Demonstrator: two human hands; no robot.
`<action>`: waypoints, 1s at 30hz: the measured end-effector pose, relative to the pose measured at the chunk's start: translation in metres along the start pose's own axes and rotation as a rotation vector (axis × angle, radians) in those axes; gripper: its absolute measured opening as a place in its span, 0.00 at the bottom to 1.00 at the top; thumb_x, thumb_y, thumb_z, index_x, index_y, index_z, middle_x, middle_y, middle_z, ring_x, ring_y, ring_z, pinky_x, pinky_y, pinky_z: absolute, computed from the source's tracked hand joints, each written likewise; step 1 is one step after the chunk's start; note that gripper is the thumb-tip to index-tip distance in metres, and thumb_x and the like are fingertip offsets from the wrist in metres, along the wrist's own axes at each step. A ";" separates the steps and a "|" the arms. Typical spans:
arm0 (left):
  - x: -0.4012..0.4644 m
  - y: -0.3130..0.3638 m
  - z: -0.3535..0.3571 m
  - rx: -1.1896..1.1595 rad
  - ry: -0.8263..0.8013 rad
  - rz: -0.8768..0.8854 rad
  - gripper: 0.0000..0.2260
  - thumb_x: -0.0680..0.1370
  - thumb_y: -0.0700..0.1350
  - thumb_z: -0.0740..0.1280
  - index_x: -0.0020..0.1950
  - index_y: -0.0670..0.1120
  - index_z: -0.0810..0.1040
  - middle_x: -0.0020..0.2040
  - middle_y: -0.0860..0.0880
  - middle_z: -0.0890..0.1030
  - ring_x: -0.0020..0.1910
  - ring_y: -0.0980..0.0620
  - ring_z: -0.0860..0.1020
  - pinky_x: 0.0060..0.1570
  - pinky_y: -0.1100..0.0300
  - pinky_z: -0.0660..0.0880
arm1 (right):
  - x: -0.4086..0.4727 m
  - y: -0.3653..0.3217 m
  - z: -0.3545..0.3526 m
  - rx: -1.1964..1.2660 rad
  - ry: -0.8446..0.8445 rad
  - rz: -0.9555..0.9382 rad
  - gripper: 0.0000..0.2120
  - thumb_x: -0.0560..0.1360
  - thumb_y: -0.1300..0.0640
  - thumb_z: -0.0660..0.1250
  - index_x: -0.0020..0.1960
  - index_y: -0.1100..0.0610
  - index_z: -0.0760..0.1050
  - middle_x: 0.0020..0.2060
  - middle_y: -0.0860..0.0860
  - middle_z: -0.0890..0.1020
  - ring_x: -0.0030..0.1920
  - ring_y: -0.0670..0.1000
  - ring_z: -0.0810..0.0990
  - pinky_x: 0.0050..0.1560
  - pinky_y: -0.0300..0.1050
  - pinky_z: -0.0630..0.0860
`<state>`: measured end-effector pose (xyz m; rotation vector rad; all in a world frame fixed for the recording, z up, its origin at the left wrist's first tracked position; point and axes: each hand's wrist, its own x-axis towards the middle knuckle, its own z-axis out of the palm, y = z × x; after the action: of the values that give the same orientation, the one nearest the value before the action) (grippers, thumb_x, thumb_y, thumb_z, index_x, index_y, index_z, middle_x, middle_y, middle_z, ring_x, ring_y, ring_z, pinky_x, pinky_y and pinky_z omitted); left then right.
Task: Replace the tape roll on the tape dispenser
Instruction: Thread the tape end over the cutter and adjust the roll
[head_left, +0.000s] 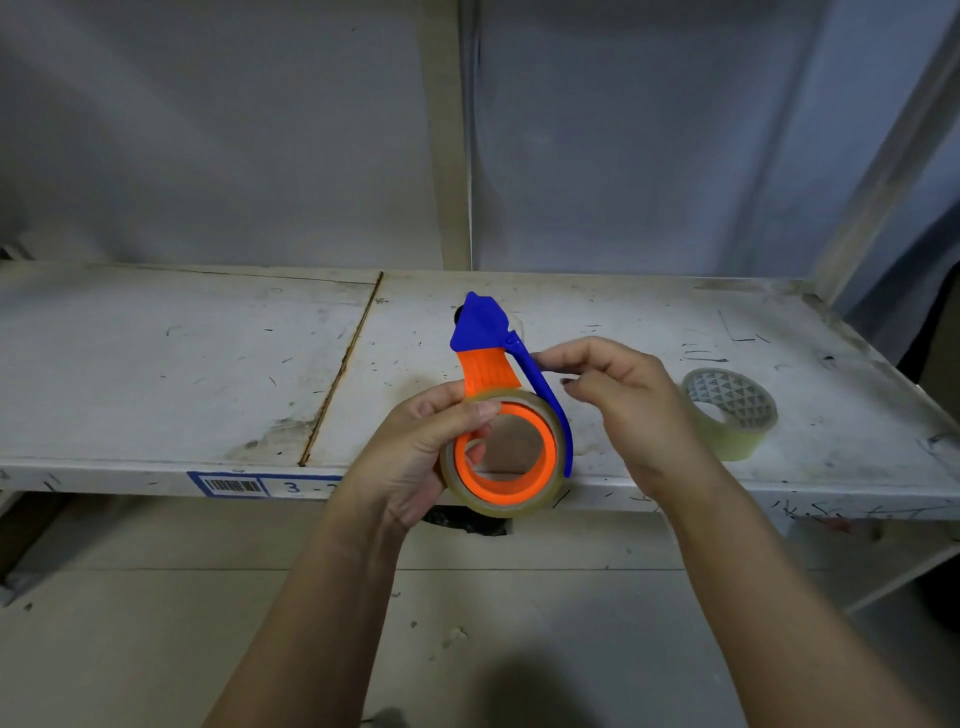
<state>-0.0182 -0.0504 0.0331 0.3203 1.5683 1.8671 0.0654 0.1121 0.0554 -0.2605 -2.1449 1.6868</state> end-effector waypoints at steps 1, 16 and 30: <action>0.001 0.000 0.001 -0.003 -0.006 0.005 0.15 0.64 0.46 0.72 0.51 0.46 0.82 0.46 0.46 0.83 0.44 0.51 0.78 0.49 0.54 0.75 | 0.001 0.001 0.000 0.056 0.030 0.017 0.20 0.73 0.72 0.56 0.51 0.52 0.78 0.48 0.48 0.85 0.54 0.44 0.81 0.53 0.39 0.75; 0.001 -0.002 -0.003 0.013 -0.007 0.057 0.20 0.65 0.44 0.71 0.57 0.44 0.80 0.47 0.48 0.85 0.46 0.53 0.83 0.50 0.56 0.77 | -0.004 0.002 0.005 -0.061 -0.012 -0.079 0.22 0.72 0.69 0.59 0.46 0.44 0.81 0.47 0.38 0.82 0.52 0.36 0.80 0.46 0.31 0.77; 0.005 -0.001 0.006 0.128 0.077 0.223 0.27 0.59 0.50 0.76 0.56 0.57 0.75 0.53 0.53 0.83 0.53 0.52 0.82 0.51 0.55 0.79 | 0.002 0.020 0.008 -0.194 -0.211 0.154 0.29 0.71 0.56 0.67 0.69 0.47 0.63 0.61 0.46 0.75 0.57 0.47 0.77 0.54 0.47 0.78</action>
<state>-0.0175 -0.0424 0.0325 0.5038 1.7706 1.9691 0.0578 0.1107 0.0349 -0.3229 -2.5073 1.6524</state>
